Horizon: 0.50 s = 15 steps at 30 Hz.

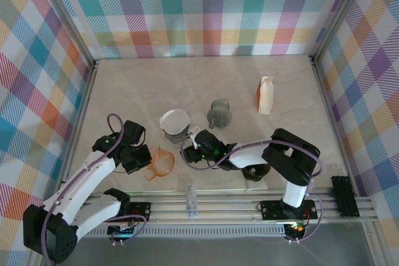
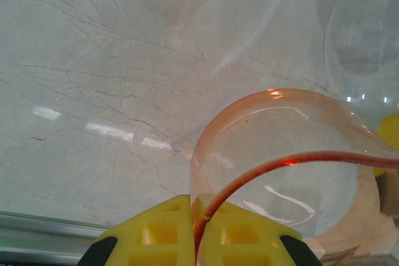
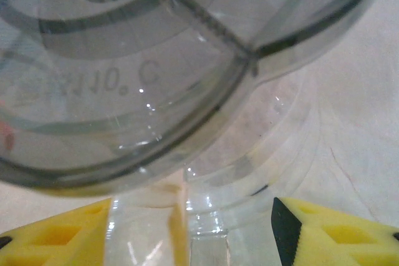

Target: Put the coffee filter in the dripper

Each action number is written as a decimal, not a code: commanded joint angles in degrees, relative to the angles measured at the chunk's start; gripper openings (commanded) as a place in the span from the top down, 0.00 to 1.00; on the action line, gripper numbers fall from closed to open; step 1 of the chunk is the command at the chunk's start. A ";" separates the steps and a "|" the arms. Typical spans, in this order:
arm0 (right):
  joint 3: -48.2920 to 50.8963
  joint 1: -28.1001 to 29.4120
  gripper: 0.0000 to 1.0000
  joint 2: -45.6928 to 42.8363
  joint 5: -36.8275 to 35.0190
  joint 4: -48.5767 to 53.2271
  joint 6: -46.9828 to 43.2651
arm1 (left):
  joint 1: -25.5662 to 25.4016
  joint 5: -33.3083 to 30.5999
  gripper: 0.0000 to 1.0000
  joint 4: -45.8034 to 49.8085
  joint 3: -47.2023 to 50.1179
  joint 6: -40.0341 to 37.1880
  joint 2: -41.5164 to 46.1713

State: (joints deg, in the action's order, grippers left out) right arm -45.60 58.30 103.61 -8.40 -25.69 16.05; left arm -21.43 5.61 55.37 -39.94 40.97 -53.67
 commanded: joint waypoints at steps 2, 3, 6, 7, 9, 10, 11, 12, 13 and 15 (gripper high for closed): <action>-6.70 -0.84 0.36 5.11 2.96 -0.60 -0.72 | 0.69 2.19 1.00 0.60 1.52 0.60 2.36; -7.97 -0.91 0.36 6.30 3.31 -0.38 -0.65 | 0.69 2.30 1.00 0.70 1.60 0.66 2.80; -12.86 -0.87 0.36 10.16 3.76 0.51 -0.57 | 0.69 2.46 1.00 1.03 1.62 1.04 4.29; -14.69 -0.98 0.36 11.50 3.79 1.09 -0.56 | 0.69 2.39 1.00 1.12 1.62 1.06 4.52; -17.85 -0.91 0.36 13.71 4.39 1.90 -0.83 | 0.64 2.42 1.00 1.27 1.62 1.05 4.71; -19.67 -1.02 0.36 14.84 4.75 2.48 -0.87 | 0.69 2.33 1.00 1.31 1.54 1.08 4.92; -21.35 -1.13 0.36 16.01 5.14 3.16 -1.00 | 0.68 2.22 1.00 1.40 1.54 1.11 4.94; -23.04 -1.22 0.36 16.91 5.40 3.57 -0.87 | 0.69 2.13 1.00 1.40 1.53 1.06 5.02; -24.72 -1.33 0.35 18.03 5.79 4.10 -0.81 | 0.69 2.06 1.00 1.49 1.45 1.09 5.20; -27.42 -1.55 0.35 19.80 6.26 4.88 -0.56 | 0.69 2.04 1.00 1.49 1.46 1.08 5.25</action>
State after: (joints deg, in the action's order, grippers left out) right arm -69.80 57.25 121.23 -4.27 -22.76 15.75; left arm -21.43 6.59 55.72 -38.28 41.17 -49.39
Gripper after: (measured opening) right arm 0.647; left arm 0.071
